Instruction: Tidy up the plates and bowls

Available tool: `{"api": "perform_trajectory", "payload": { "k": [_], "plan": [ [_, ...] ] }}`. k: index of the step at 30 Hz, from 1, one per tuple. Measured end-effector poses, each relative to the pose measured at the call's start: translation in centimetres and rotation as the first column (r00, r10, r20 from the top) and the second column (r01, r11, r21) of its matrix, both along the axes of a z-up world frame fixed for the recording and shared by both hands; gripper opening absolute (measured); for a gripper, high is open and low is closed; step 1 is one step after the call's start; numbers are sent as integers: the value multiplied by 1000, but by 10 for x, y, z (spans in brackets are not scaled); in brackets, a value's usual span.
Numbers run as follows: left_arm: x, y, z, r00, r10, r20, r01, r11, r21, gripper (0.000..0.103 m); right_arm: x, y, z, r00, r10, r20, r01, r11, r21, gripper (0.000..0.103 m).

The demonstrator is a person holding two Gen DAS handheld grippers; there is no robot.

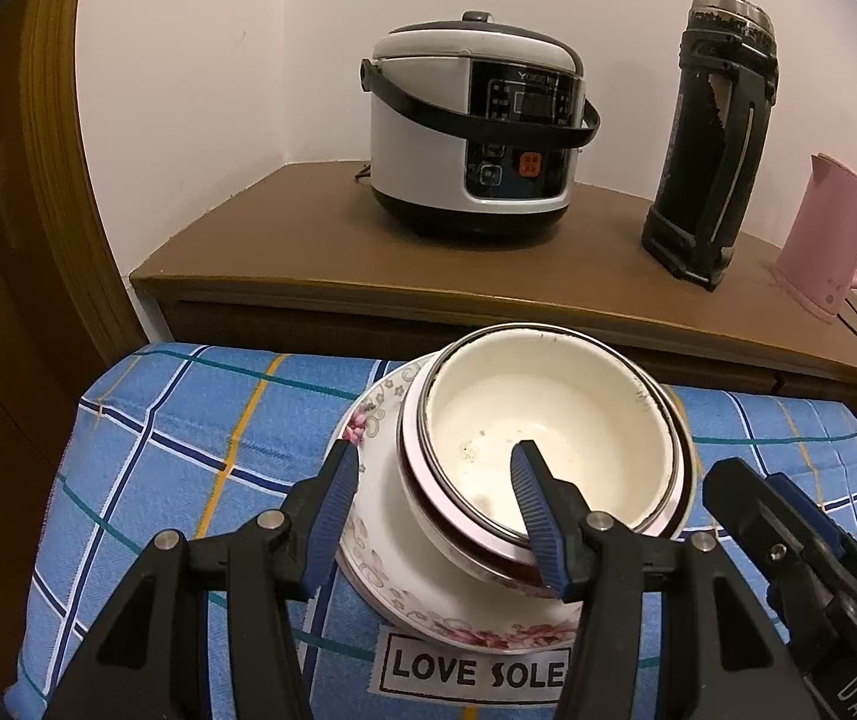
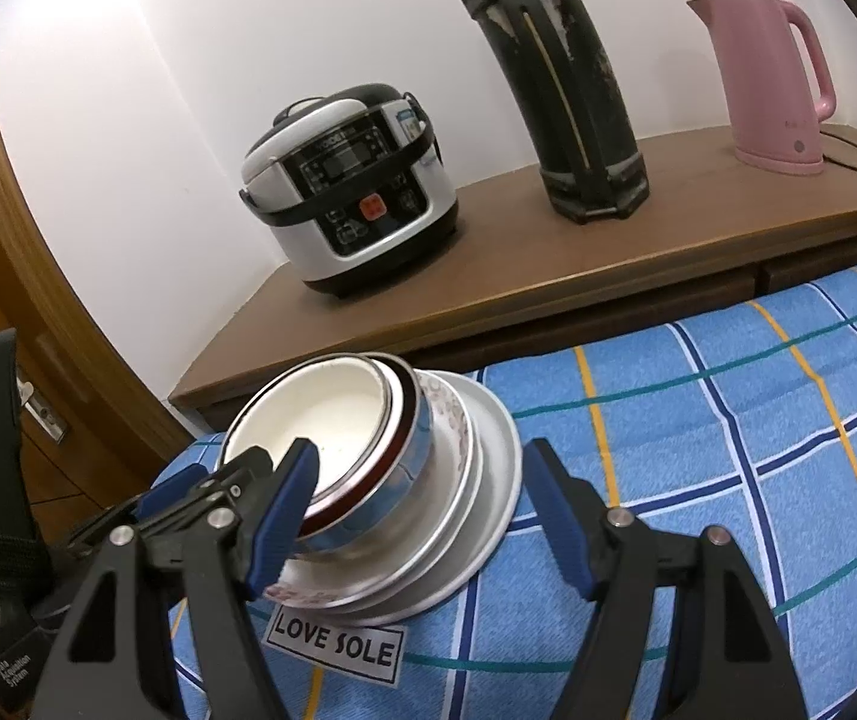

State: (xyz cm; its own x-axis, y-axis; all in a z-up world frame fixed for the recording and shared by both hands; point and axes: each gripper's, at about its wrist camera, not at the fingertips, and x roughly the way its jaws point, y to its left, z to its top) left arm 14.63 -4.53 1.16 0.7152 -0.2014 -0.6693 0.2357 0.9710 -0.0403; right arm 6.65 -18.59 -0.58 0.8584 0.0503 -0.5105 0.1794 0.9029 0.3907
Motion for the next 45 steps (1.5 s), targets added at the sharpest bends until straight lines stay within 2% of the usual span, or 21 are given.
{"api": "perform_trajectory", "payload": {
  "k": [9, 20, 22, 25, 37, 41, 45],
  "plan": [
    [1, -1, -1, 1000, -2, 0, 2, 1000, 12, 56, 3, -3, -2, 1000, 2, -12, -2, 1000, 3, 72],
    [-5, -6, 1, 1000, -29, 6, 29, 999, 29, 56, -4, -1, 5, 1000, 4, 12, -4, 1000, 1, 72],
    [-9, -7, 1, 999, -41, 12, 41, 999, 34, 59, -7, 2, 8, 1000, 8, 20, -8, 1000, -9, 74],
    [-14, -6, 4, 999, -48, 18, 47, 999, 24, 69, -13, 7, 13, 999, 6, 38, -4, 999, -39, 74],
    [-36, 4, 10, 998, -57, 33, 57, 998, 6, 71, -36, 15, 25, 997, 7, 81, -2, 997, -71, 83],
    [-42, 5, 8, 997, -62, 40, 61, 998, 15, 71, -42, 18, 29, 996, 13, 93, -6, 997, -82, 83],
    [-48, 9, 10, 997, -69, 45, 69, 998, -9, 71, -48, 20, 31, 995, 15, 100, -7, 996, -85, 84]
  ]
}}
